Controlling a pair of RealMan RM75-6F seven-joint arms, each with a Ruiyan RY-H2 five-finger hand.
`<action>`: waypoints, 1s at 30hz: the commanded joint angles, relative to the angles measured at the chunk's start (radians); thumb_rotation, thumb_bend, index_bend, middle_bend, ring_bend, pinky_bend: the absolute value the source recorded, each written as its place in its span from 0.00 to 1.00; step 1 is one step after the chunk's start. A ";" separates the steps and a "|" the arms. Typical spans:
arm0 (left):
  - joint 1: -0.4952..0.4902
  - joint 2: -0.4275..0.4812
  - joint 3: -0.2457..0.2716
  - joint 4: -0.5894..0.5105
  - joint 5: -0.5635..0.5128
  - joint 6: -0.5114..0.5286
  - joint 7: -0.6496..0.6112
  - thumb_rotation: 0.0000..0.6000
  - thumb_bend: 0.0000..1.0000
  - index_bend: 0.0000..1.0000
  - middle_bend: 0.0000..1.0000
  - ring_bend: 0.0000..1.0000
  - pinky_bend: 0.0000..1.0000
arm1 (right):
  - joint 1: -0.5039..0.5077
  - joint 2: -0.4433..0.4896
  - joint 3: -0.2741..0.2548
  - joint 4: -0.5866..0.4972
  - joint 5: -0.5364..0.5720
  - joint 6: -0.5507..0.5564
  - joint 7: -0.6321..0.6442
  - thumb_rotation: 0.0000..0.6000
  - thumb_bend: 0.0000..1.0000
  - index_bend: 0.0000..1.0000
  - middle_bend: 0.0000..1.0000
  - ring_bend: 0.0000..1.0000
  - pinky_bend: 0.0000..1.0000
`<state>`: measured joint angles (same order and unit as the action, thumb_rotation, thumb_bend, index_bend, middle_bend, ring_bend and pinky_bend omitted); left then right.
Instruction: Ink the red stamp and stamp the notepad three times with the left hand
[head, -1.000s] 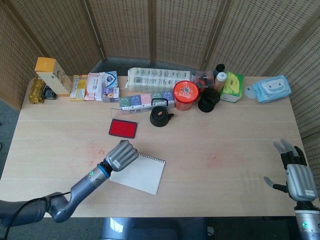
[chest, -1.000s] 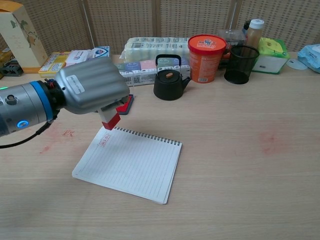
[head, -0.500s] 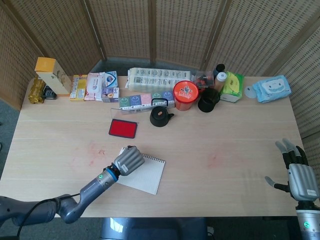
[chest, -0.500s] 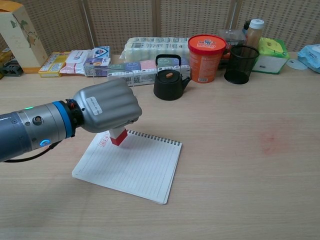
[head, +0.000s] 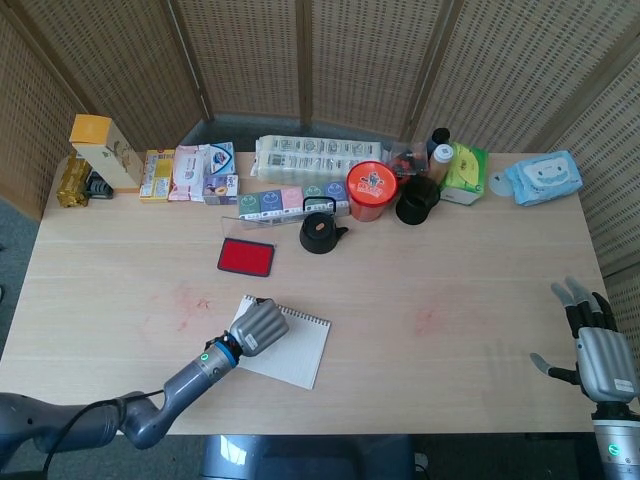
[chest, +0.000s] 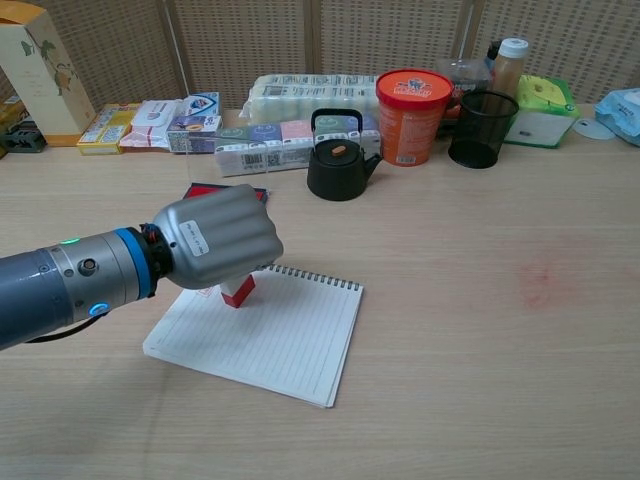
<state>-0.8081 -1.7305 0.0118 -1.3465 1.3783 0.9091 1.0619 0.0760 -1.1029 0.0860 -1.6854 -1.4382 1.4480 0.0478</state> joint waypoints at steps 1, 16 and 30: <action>0.003 -0.008 0.007 0.012 0.002 -0.002 -0.013 1.00 0.38 0.73 1.00 1.00 1.00 | 0.000 0.000 0.000 0.000 -0.001 0.000 -0.001 1.00 0.08 0.00 0.00 0.00 0.00; 0.008 -0.024 0.019 0.047 0.009 -0.005 -0.043 1.00 0.38 0.73 1.00 1.00 1.00 | 0.001 0.000 -0.002 -0.001 -0.001 -0.003 -0.003 1.00 0.08 0.00 0.00 0.00 0.00; 0.014 0.050 -0.006 -0.046 0.051 0.077 -0.017 1.00 0.38 0.74 1.00 1.00 1.00 | 0.000 0.001 -0.004 -0.005 -0.007 0.001 -0.004 1.00 0.08 0.00 0.00 0.00 0.00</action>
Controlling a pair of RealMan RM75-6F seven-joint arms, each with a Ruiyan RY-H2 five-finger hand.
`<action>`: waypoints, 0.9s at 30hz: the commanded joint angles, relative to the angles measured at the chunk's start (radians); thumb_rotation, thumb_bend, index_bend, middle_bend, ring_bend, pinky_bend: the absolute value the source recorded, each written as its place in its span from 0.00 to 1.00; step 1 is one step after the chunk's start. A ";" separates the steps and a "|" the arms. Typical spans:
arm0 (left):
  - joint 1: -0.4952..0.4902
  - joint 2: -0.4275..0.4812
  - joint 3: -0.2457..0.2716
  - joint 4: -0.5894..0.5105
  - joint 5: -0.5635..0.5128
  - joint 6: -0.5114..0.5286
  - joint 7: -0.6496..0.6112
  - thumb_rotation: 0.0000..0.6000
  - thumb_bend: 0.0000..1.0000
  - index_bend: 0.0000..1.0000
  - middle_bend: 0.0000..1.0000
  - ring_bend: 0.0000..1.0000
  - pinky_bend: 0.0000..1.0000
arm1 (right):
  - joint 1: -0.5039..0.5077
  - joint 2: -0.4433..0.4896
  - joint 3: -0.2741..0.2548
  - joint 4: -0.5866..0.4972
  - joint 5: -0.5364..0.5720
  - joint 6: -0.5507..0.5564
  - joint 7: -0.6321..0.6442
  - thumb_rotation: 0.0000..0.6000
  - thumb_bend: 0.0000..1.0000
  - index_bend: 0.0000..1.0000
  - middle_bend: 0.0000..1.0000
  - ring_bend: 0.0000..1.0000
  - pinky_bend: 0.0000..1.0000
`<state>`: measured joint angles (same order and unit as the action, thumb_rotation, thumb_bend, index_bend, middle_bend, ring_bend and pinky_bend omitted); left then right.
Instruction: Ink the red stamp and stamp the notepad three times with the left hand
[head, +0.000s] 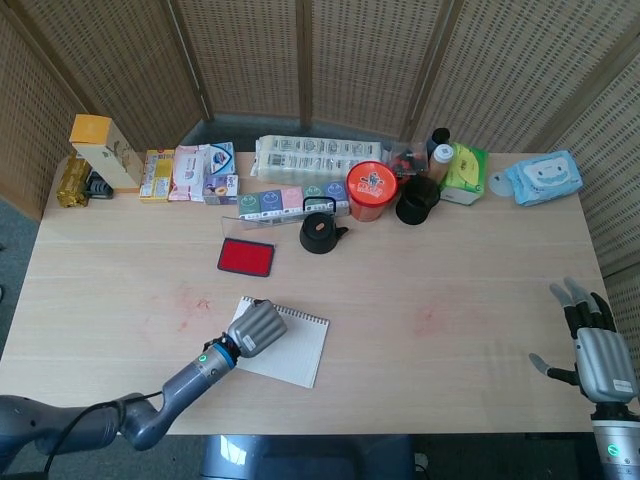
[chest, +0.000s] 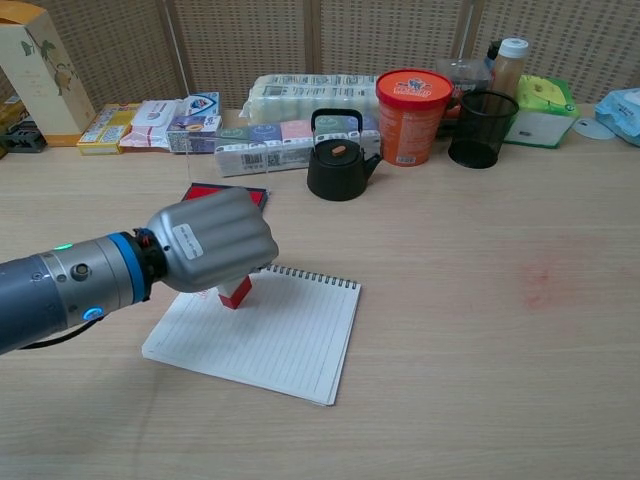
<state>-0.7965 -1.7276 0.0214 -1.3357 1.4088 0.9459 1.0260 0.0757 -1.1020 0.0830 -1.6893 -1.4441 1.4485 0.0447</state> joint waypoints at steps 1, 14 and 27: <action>0.003 0.063 -0.019 -0.078 0.022 0.046 0.026 1.00 0.38 0.74 1.00 1.00 1.00 | 0.000 0.000 -0.001 -0.001 -0.003 0.000 -0.002 1.00 0.08 0.00 0.00 0.00 0.00; -0.016 0.183 -0.073 -0.261 -0.005 0.067 0.132 1.00 0.38 0.74 1.00 1.00 1.00 | -0.002 0.000 -0.004 -0.003 -0.011 0.007 -0.004 1.00 0.08 0.00 0.00 0.00 0.00; -0.043 0.043 -0.033 -0.154 -0.046 0.002 0.237 1.00 0.38 0.75 1.00 1.00 1.00 | -0.004 0.010 -0.001 -0.005 -0.007 0.008 0.016 1.00 0.08 0.00 0.00 0.00 0.00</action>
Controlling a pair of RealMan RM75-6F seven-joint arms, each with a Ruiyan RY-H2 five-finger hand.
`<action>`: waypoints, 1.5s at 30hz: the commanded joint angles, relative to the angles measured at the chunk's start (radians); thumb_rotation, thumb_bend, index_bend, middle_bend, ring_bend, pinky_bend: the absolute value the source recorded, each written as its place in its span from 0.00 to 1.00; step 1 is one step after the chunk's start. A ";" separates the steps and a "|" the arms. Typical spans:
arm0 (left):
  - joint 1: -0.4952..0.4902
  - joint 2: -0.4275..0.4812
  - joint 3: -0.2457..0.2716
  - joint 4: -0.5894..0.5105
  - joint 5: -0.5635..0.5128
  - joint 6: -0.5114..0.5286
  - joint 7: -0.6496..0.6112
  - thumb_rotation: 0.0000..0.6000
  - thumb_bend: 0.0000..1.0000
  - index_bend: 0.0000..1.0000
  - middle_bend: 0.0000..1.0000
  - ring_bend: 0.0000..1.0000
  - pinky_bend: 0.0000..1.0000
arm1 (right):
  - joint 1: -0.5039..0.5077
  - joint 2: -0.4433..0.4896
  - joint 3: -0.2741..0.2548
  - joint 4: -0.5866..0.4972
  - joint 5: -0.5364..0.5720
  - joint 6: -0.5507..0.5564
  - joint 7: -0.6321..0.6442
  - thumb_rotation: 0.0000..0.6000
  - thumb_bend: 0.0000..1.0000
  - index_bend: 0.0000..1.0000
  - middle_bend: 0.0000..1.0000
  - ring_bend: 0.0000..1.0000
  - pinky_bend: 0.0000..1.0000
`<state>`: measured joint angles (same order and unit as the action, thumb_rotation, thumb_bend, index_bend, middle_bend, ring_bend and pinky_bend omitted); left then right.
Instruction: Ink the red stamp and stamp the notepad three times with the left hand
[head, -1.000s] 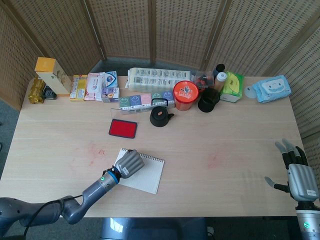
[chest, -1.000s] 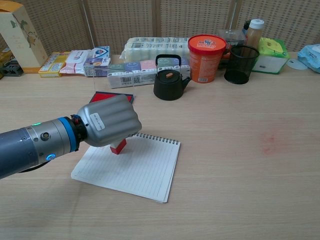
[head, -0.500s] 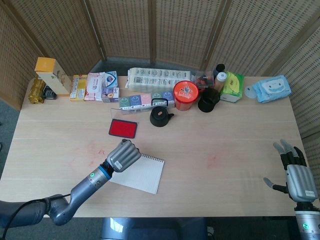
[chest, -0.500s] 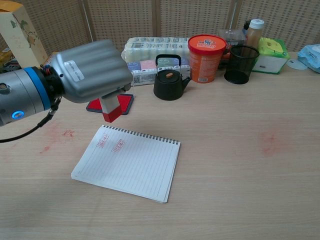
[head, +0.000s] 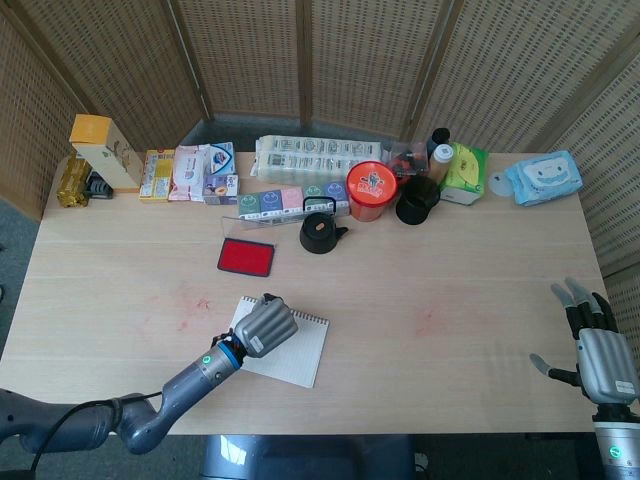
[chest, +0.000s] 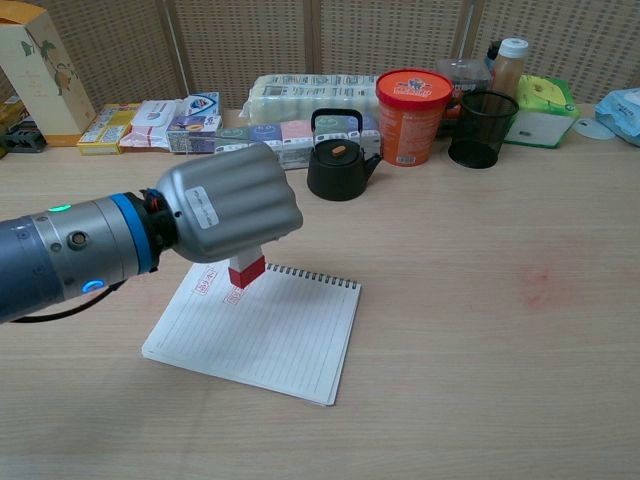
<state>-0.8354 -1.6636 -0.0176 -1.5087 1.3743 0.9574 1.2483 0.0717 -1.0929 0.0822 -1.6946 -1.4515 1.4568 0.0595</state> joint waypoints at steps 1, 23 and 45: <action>-0.006 -0.032 0.007 0.029 -0.016 -0.013 0.019 1.00 0.38 0.75 1.00 1.00 1.00 | 0.000 0.001 0.000 0.000 0.000 0.000 0.002 1.00 0.08 0.00 0.00 0.00 0.00; -0.002 -0.125 0.056 0.139 -0.044 -0.049 -0.028 1.00 0.38 0.75 1.00 1.00 1.00 | -0.002 0.005 -0.001 -0.004 -0.002 0.001 0.005 1.00 0.08 0.00 0.00 0.00 0.00; 0.006 -0.096 0.043 0.133 0.002 0.011 -0.059 1.00 0.39 0.75 1.00 1.00 1.00 | -0.002 0.005 -0.003 -0.005 -0.004 0.000 0.003 1.00 0.08 0.00 0.00 0.00 0.00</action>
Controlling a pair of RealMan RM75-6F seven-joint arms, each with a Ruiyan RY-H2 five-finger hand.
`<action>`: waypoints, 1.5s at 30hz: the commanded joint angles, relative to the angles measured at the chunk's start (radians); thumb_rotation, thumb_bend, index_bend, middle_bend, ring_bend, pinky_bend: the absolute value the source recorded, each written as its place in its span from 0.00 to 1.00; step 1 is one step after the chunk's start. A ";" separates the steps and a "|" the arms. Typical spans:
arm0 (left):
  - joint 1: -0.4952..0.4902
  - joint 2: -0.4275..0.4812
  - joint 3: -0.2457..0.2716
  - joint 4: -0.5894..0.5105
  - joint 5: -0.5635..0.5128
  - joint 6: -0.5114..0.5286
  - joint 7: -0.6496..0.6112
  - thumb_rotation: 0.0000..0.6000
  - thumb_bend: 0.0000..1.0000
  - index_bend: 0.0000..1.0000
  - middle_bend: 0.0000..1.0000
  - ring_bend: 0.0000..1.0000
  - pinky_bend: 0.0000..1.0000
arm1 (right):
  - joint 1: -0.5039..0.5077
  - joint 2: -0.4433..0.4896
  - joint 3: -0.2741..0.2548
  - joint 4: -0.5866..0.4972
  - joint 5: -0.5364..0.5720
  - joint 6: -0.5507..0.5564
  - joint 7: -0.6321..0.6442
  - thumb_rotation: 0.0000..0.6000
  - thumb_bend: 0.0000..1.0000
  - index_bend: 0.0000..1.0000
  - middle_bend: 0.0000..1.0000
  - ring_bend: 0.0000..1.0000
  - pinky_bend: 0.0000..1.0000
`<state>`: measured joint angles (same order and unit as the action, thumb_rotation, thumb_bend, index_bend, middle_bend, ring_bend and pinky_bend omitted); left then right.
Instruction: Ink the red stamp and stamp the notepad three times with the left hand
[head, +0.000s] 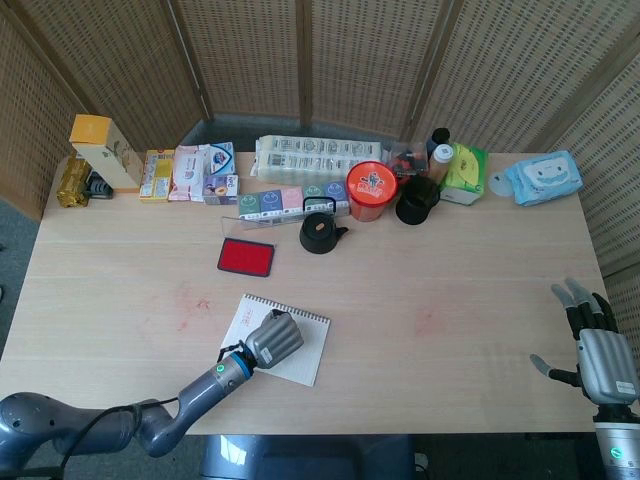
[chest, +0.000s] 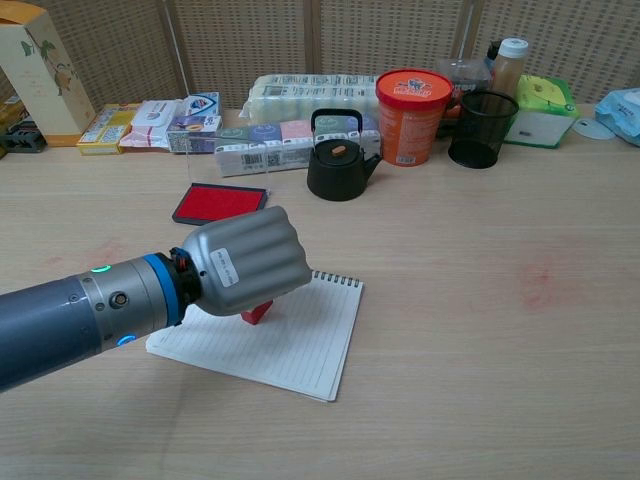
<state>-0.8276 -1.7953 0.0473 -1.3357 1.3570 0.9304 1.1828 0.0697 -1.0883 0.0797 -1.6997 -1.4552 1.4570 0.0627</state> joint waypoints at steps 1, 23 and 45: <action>-0.003 0.057 -0.035 -0.064 0.023 0.054 0.007 1.00 0.39 0.75 1.00 1.00 1.00 | 0.000 0.000 0.000 0.000 -0.001 0.000 0.000 1.00 0.08 0.00 0.00 0.00 0.00; 0.071 0.346 -0.095 -0.159 -0.101 0.125 -0.094 1.00 0.39 0.75 1.00 1.00 1.00 | 0.001 -0.006 -0.008 -0.002 -0.012 -0.001 -0.016 1.00 0.08 0.00 0.00 0.00 0.00; 0.141 0.195 -0.009 0.137 -0.076 0.069 -0.246 1.00 0.39 0.75 1.00 1.00 1.00 | 0.004 -0.011 -0.011 0.000 -0.009 -0.009 -0.028 1.00 0.08 0.00 0.00 0.00 0.00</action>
<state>-0.6869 -1.5991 0.0387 -1.1996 1.2812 0.9997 0.9362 0.0734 -1.0995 0.0685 -1.7000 -1.4646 1.4482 0.0343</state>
